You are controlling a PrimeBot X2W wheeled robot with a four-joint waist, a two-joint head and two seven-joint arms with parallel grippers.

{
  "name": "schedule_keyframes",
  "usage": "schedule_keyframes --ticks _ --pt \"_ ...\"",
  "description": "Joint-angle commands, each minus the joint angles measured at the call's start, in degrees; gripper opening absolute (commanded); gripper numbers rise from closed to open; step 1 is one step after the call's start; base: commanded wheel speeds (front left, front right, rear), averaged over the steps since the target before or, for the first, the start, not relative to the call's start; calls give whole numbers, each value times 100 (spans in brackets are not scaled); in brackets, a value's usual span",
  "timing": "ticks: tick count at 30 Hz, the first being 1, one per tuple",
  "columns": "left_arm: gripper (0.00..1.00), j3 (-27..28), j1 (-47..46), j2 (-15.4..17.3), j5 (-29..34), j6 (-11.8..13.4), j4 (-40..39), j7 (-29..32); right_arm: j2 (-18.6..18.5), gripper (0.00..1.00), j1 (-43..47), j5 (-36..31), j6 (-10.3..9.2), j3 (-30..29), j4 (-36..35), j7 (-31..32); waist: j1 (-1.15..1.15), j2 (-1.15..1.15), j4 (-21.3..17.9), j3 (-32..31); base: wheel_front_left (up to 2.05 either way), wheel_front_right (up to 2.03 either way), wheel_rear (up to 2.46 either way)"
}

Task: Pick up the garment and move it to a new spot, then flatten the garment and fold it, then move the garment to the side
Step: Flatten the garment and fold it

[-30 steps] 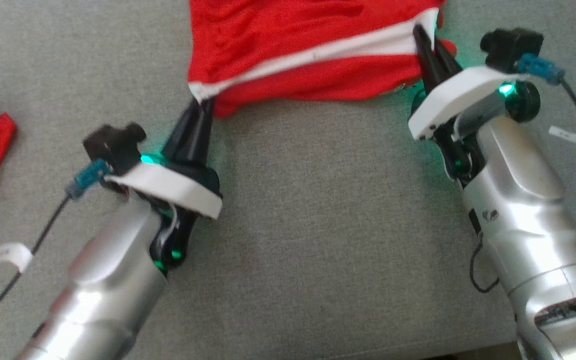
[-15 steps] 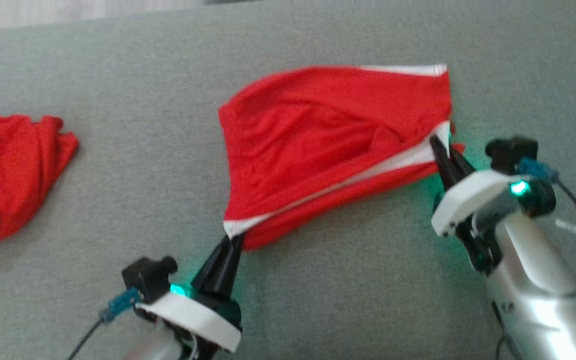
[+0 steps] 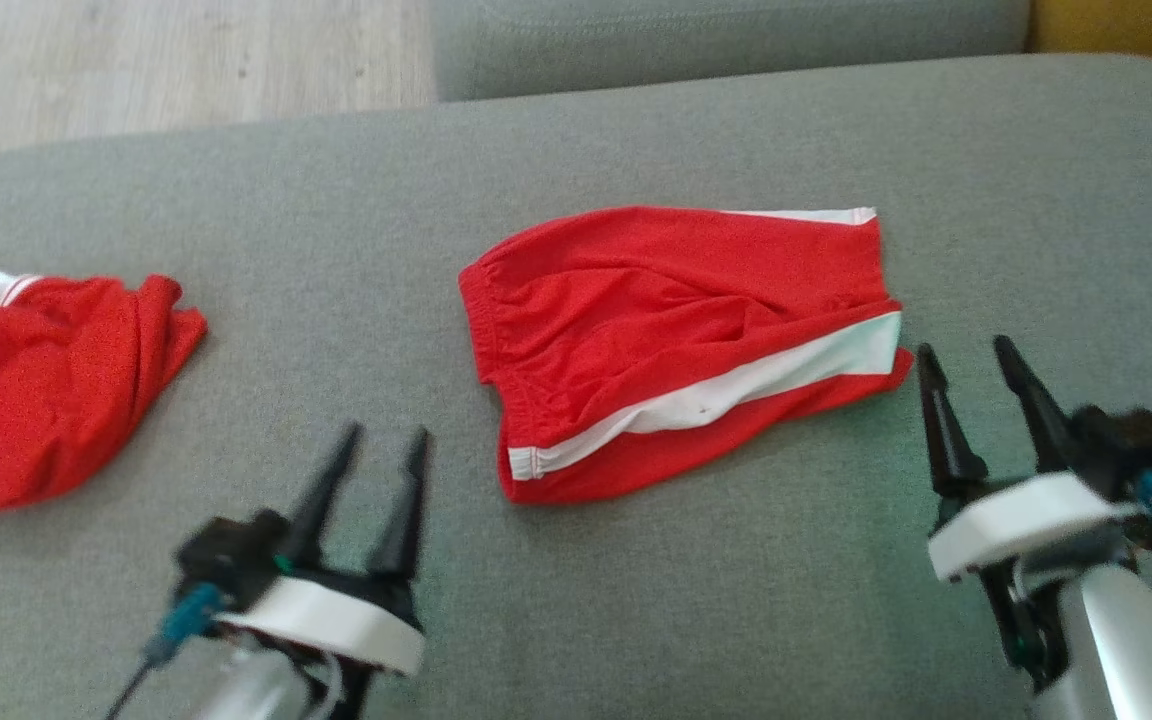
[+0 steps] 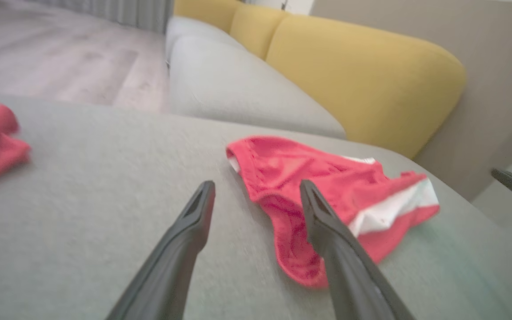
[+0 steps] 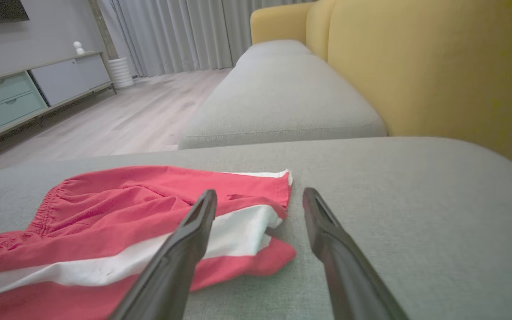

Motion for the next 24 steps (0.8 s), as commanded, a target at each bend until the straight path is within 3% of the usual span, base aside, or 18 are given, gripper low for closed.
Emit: schedule_keyframes --ticks 1,6,14,18,24 --pt "100 552 -69 129 254 120 -353 -70 26 100 46 -180 -5 25 -470 -161 1 0 -43 -112 0 0 0" --pt "100 1474 362 14 1159 315 -766 -72 177 100 596 -571 -5 -206 -1145 -285 1 0 -133 -294 0 0 0" --pt "100 2123 775 -382 1582 38 -643 -73 317 100 848 -586 -5 -74 -1402 -36 1 0 -179 -401 0 0 0" --pt "100 2049 816 -487 1692 -242 -440 -74 347 100 870 -539 -5 -22 -1449 31 1 0 -164 -360 0 0 0" --pt "100 1259 444 -787 1703 -706 276 445 365 100 802 -489 -5 58 -1450 60 1 0 -190 -260 0 0 0"
